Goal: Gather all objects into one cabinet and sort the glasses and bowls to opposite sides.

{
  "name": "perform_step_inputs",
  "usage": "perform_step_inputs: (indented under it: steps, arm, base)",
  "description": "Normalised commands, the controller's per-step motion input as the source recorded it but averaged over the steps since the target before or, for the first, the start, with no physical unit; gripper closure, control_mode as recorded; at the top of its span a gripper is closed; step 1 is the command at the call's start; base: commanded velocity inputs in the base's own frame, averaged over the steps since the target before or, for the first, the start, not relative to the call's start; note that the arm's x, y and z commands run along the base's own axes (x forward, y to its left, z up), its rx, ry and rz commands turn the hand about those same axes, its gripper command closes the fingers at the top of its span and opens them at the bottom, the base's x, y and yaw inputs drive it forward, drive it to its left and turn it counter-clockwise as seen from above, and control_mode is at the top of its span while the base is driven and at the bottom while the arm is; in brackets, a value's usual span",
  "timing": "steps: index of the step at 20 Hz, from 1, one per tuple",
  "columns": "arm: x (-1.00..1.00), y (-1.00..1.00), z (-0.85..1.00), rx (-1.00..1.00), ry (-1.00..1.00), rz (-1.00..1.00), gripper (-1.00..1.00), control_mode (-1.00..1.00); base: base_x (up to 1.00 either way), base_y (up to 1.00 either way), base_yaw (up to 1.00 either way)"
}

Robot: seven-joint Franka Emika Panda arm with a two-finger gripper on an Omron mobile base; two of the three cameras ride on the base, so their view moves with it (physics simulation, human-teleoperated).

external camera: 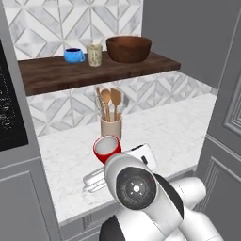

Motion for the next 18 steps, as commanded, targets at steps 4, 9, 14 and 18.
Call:
perform_step_inputs:
  steps: [4, 9, 14, 18]
  arm:
    - [0.0, 0.0, 0.0, 0.0, 0.0, 0.0, 1.0, 1.0]
    - [0.0, 0.0, 0.0, 0.0, 0.0, 0.0, 1.0, 1.0]
    - [0.0, 0.0, 0.0, 0.0, 0.0, 0.0, 1.0, 1.0]
    - [0.0, 0.0, 0.0, 0.0, 0.0, 0.0, 1.0, -1.0]
  base:
    - [-0.3, 0.0, 0.32]
    - [-0.03, 0.0, 0.11]
    - [0.0, 0.0, 0.01]
    - [0.0, 0.0, 0.01]
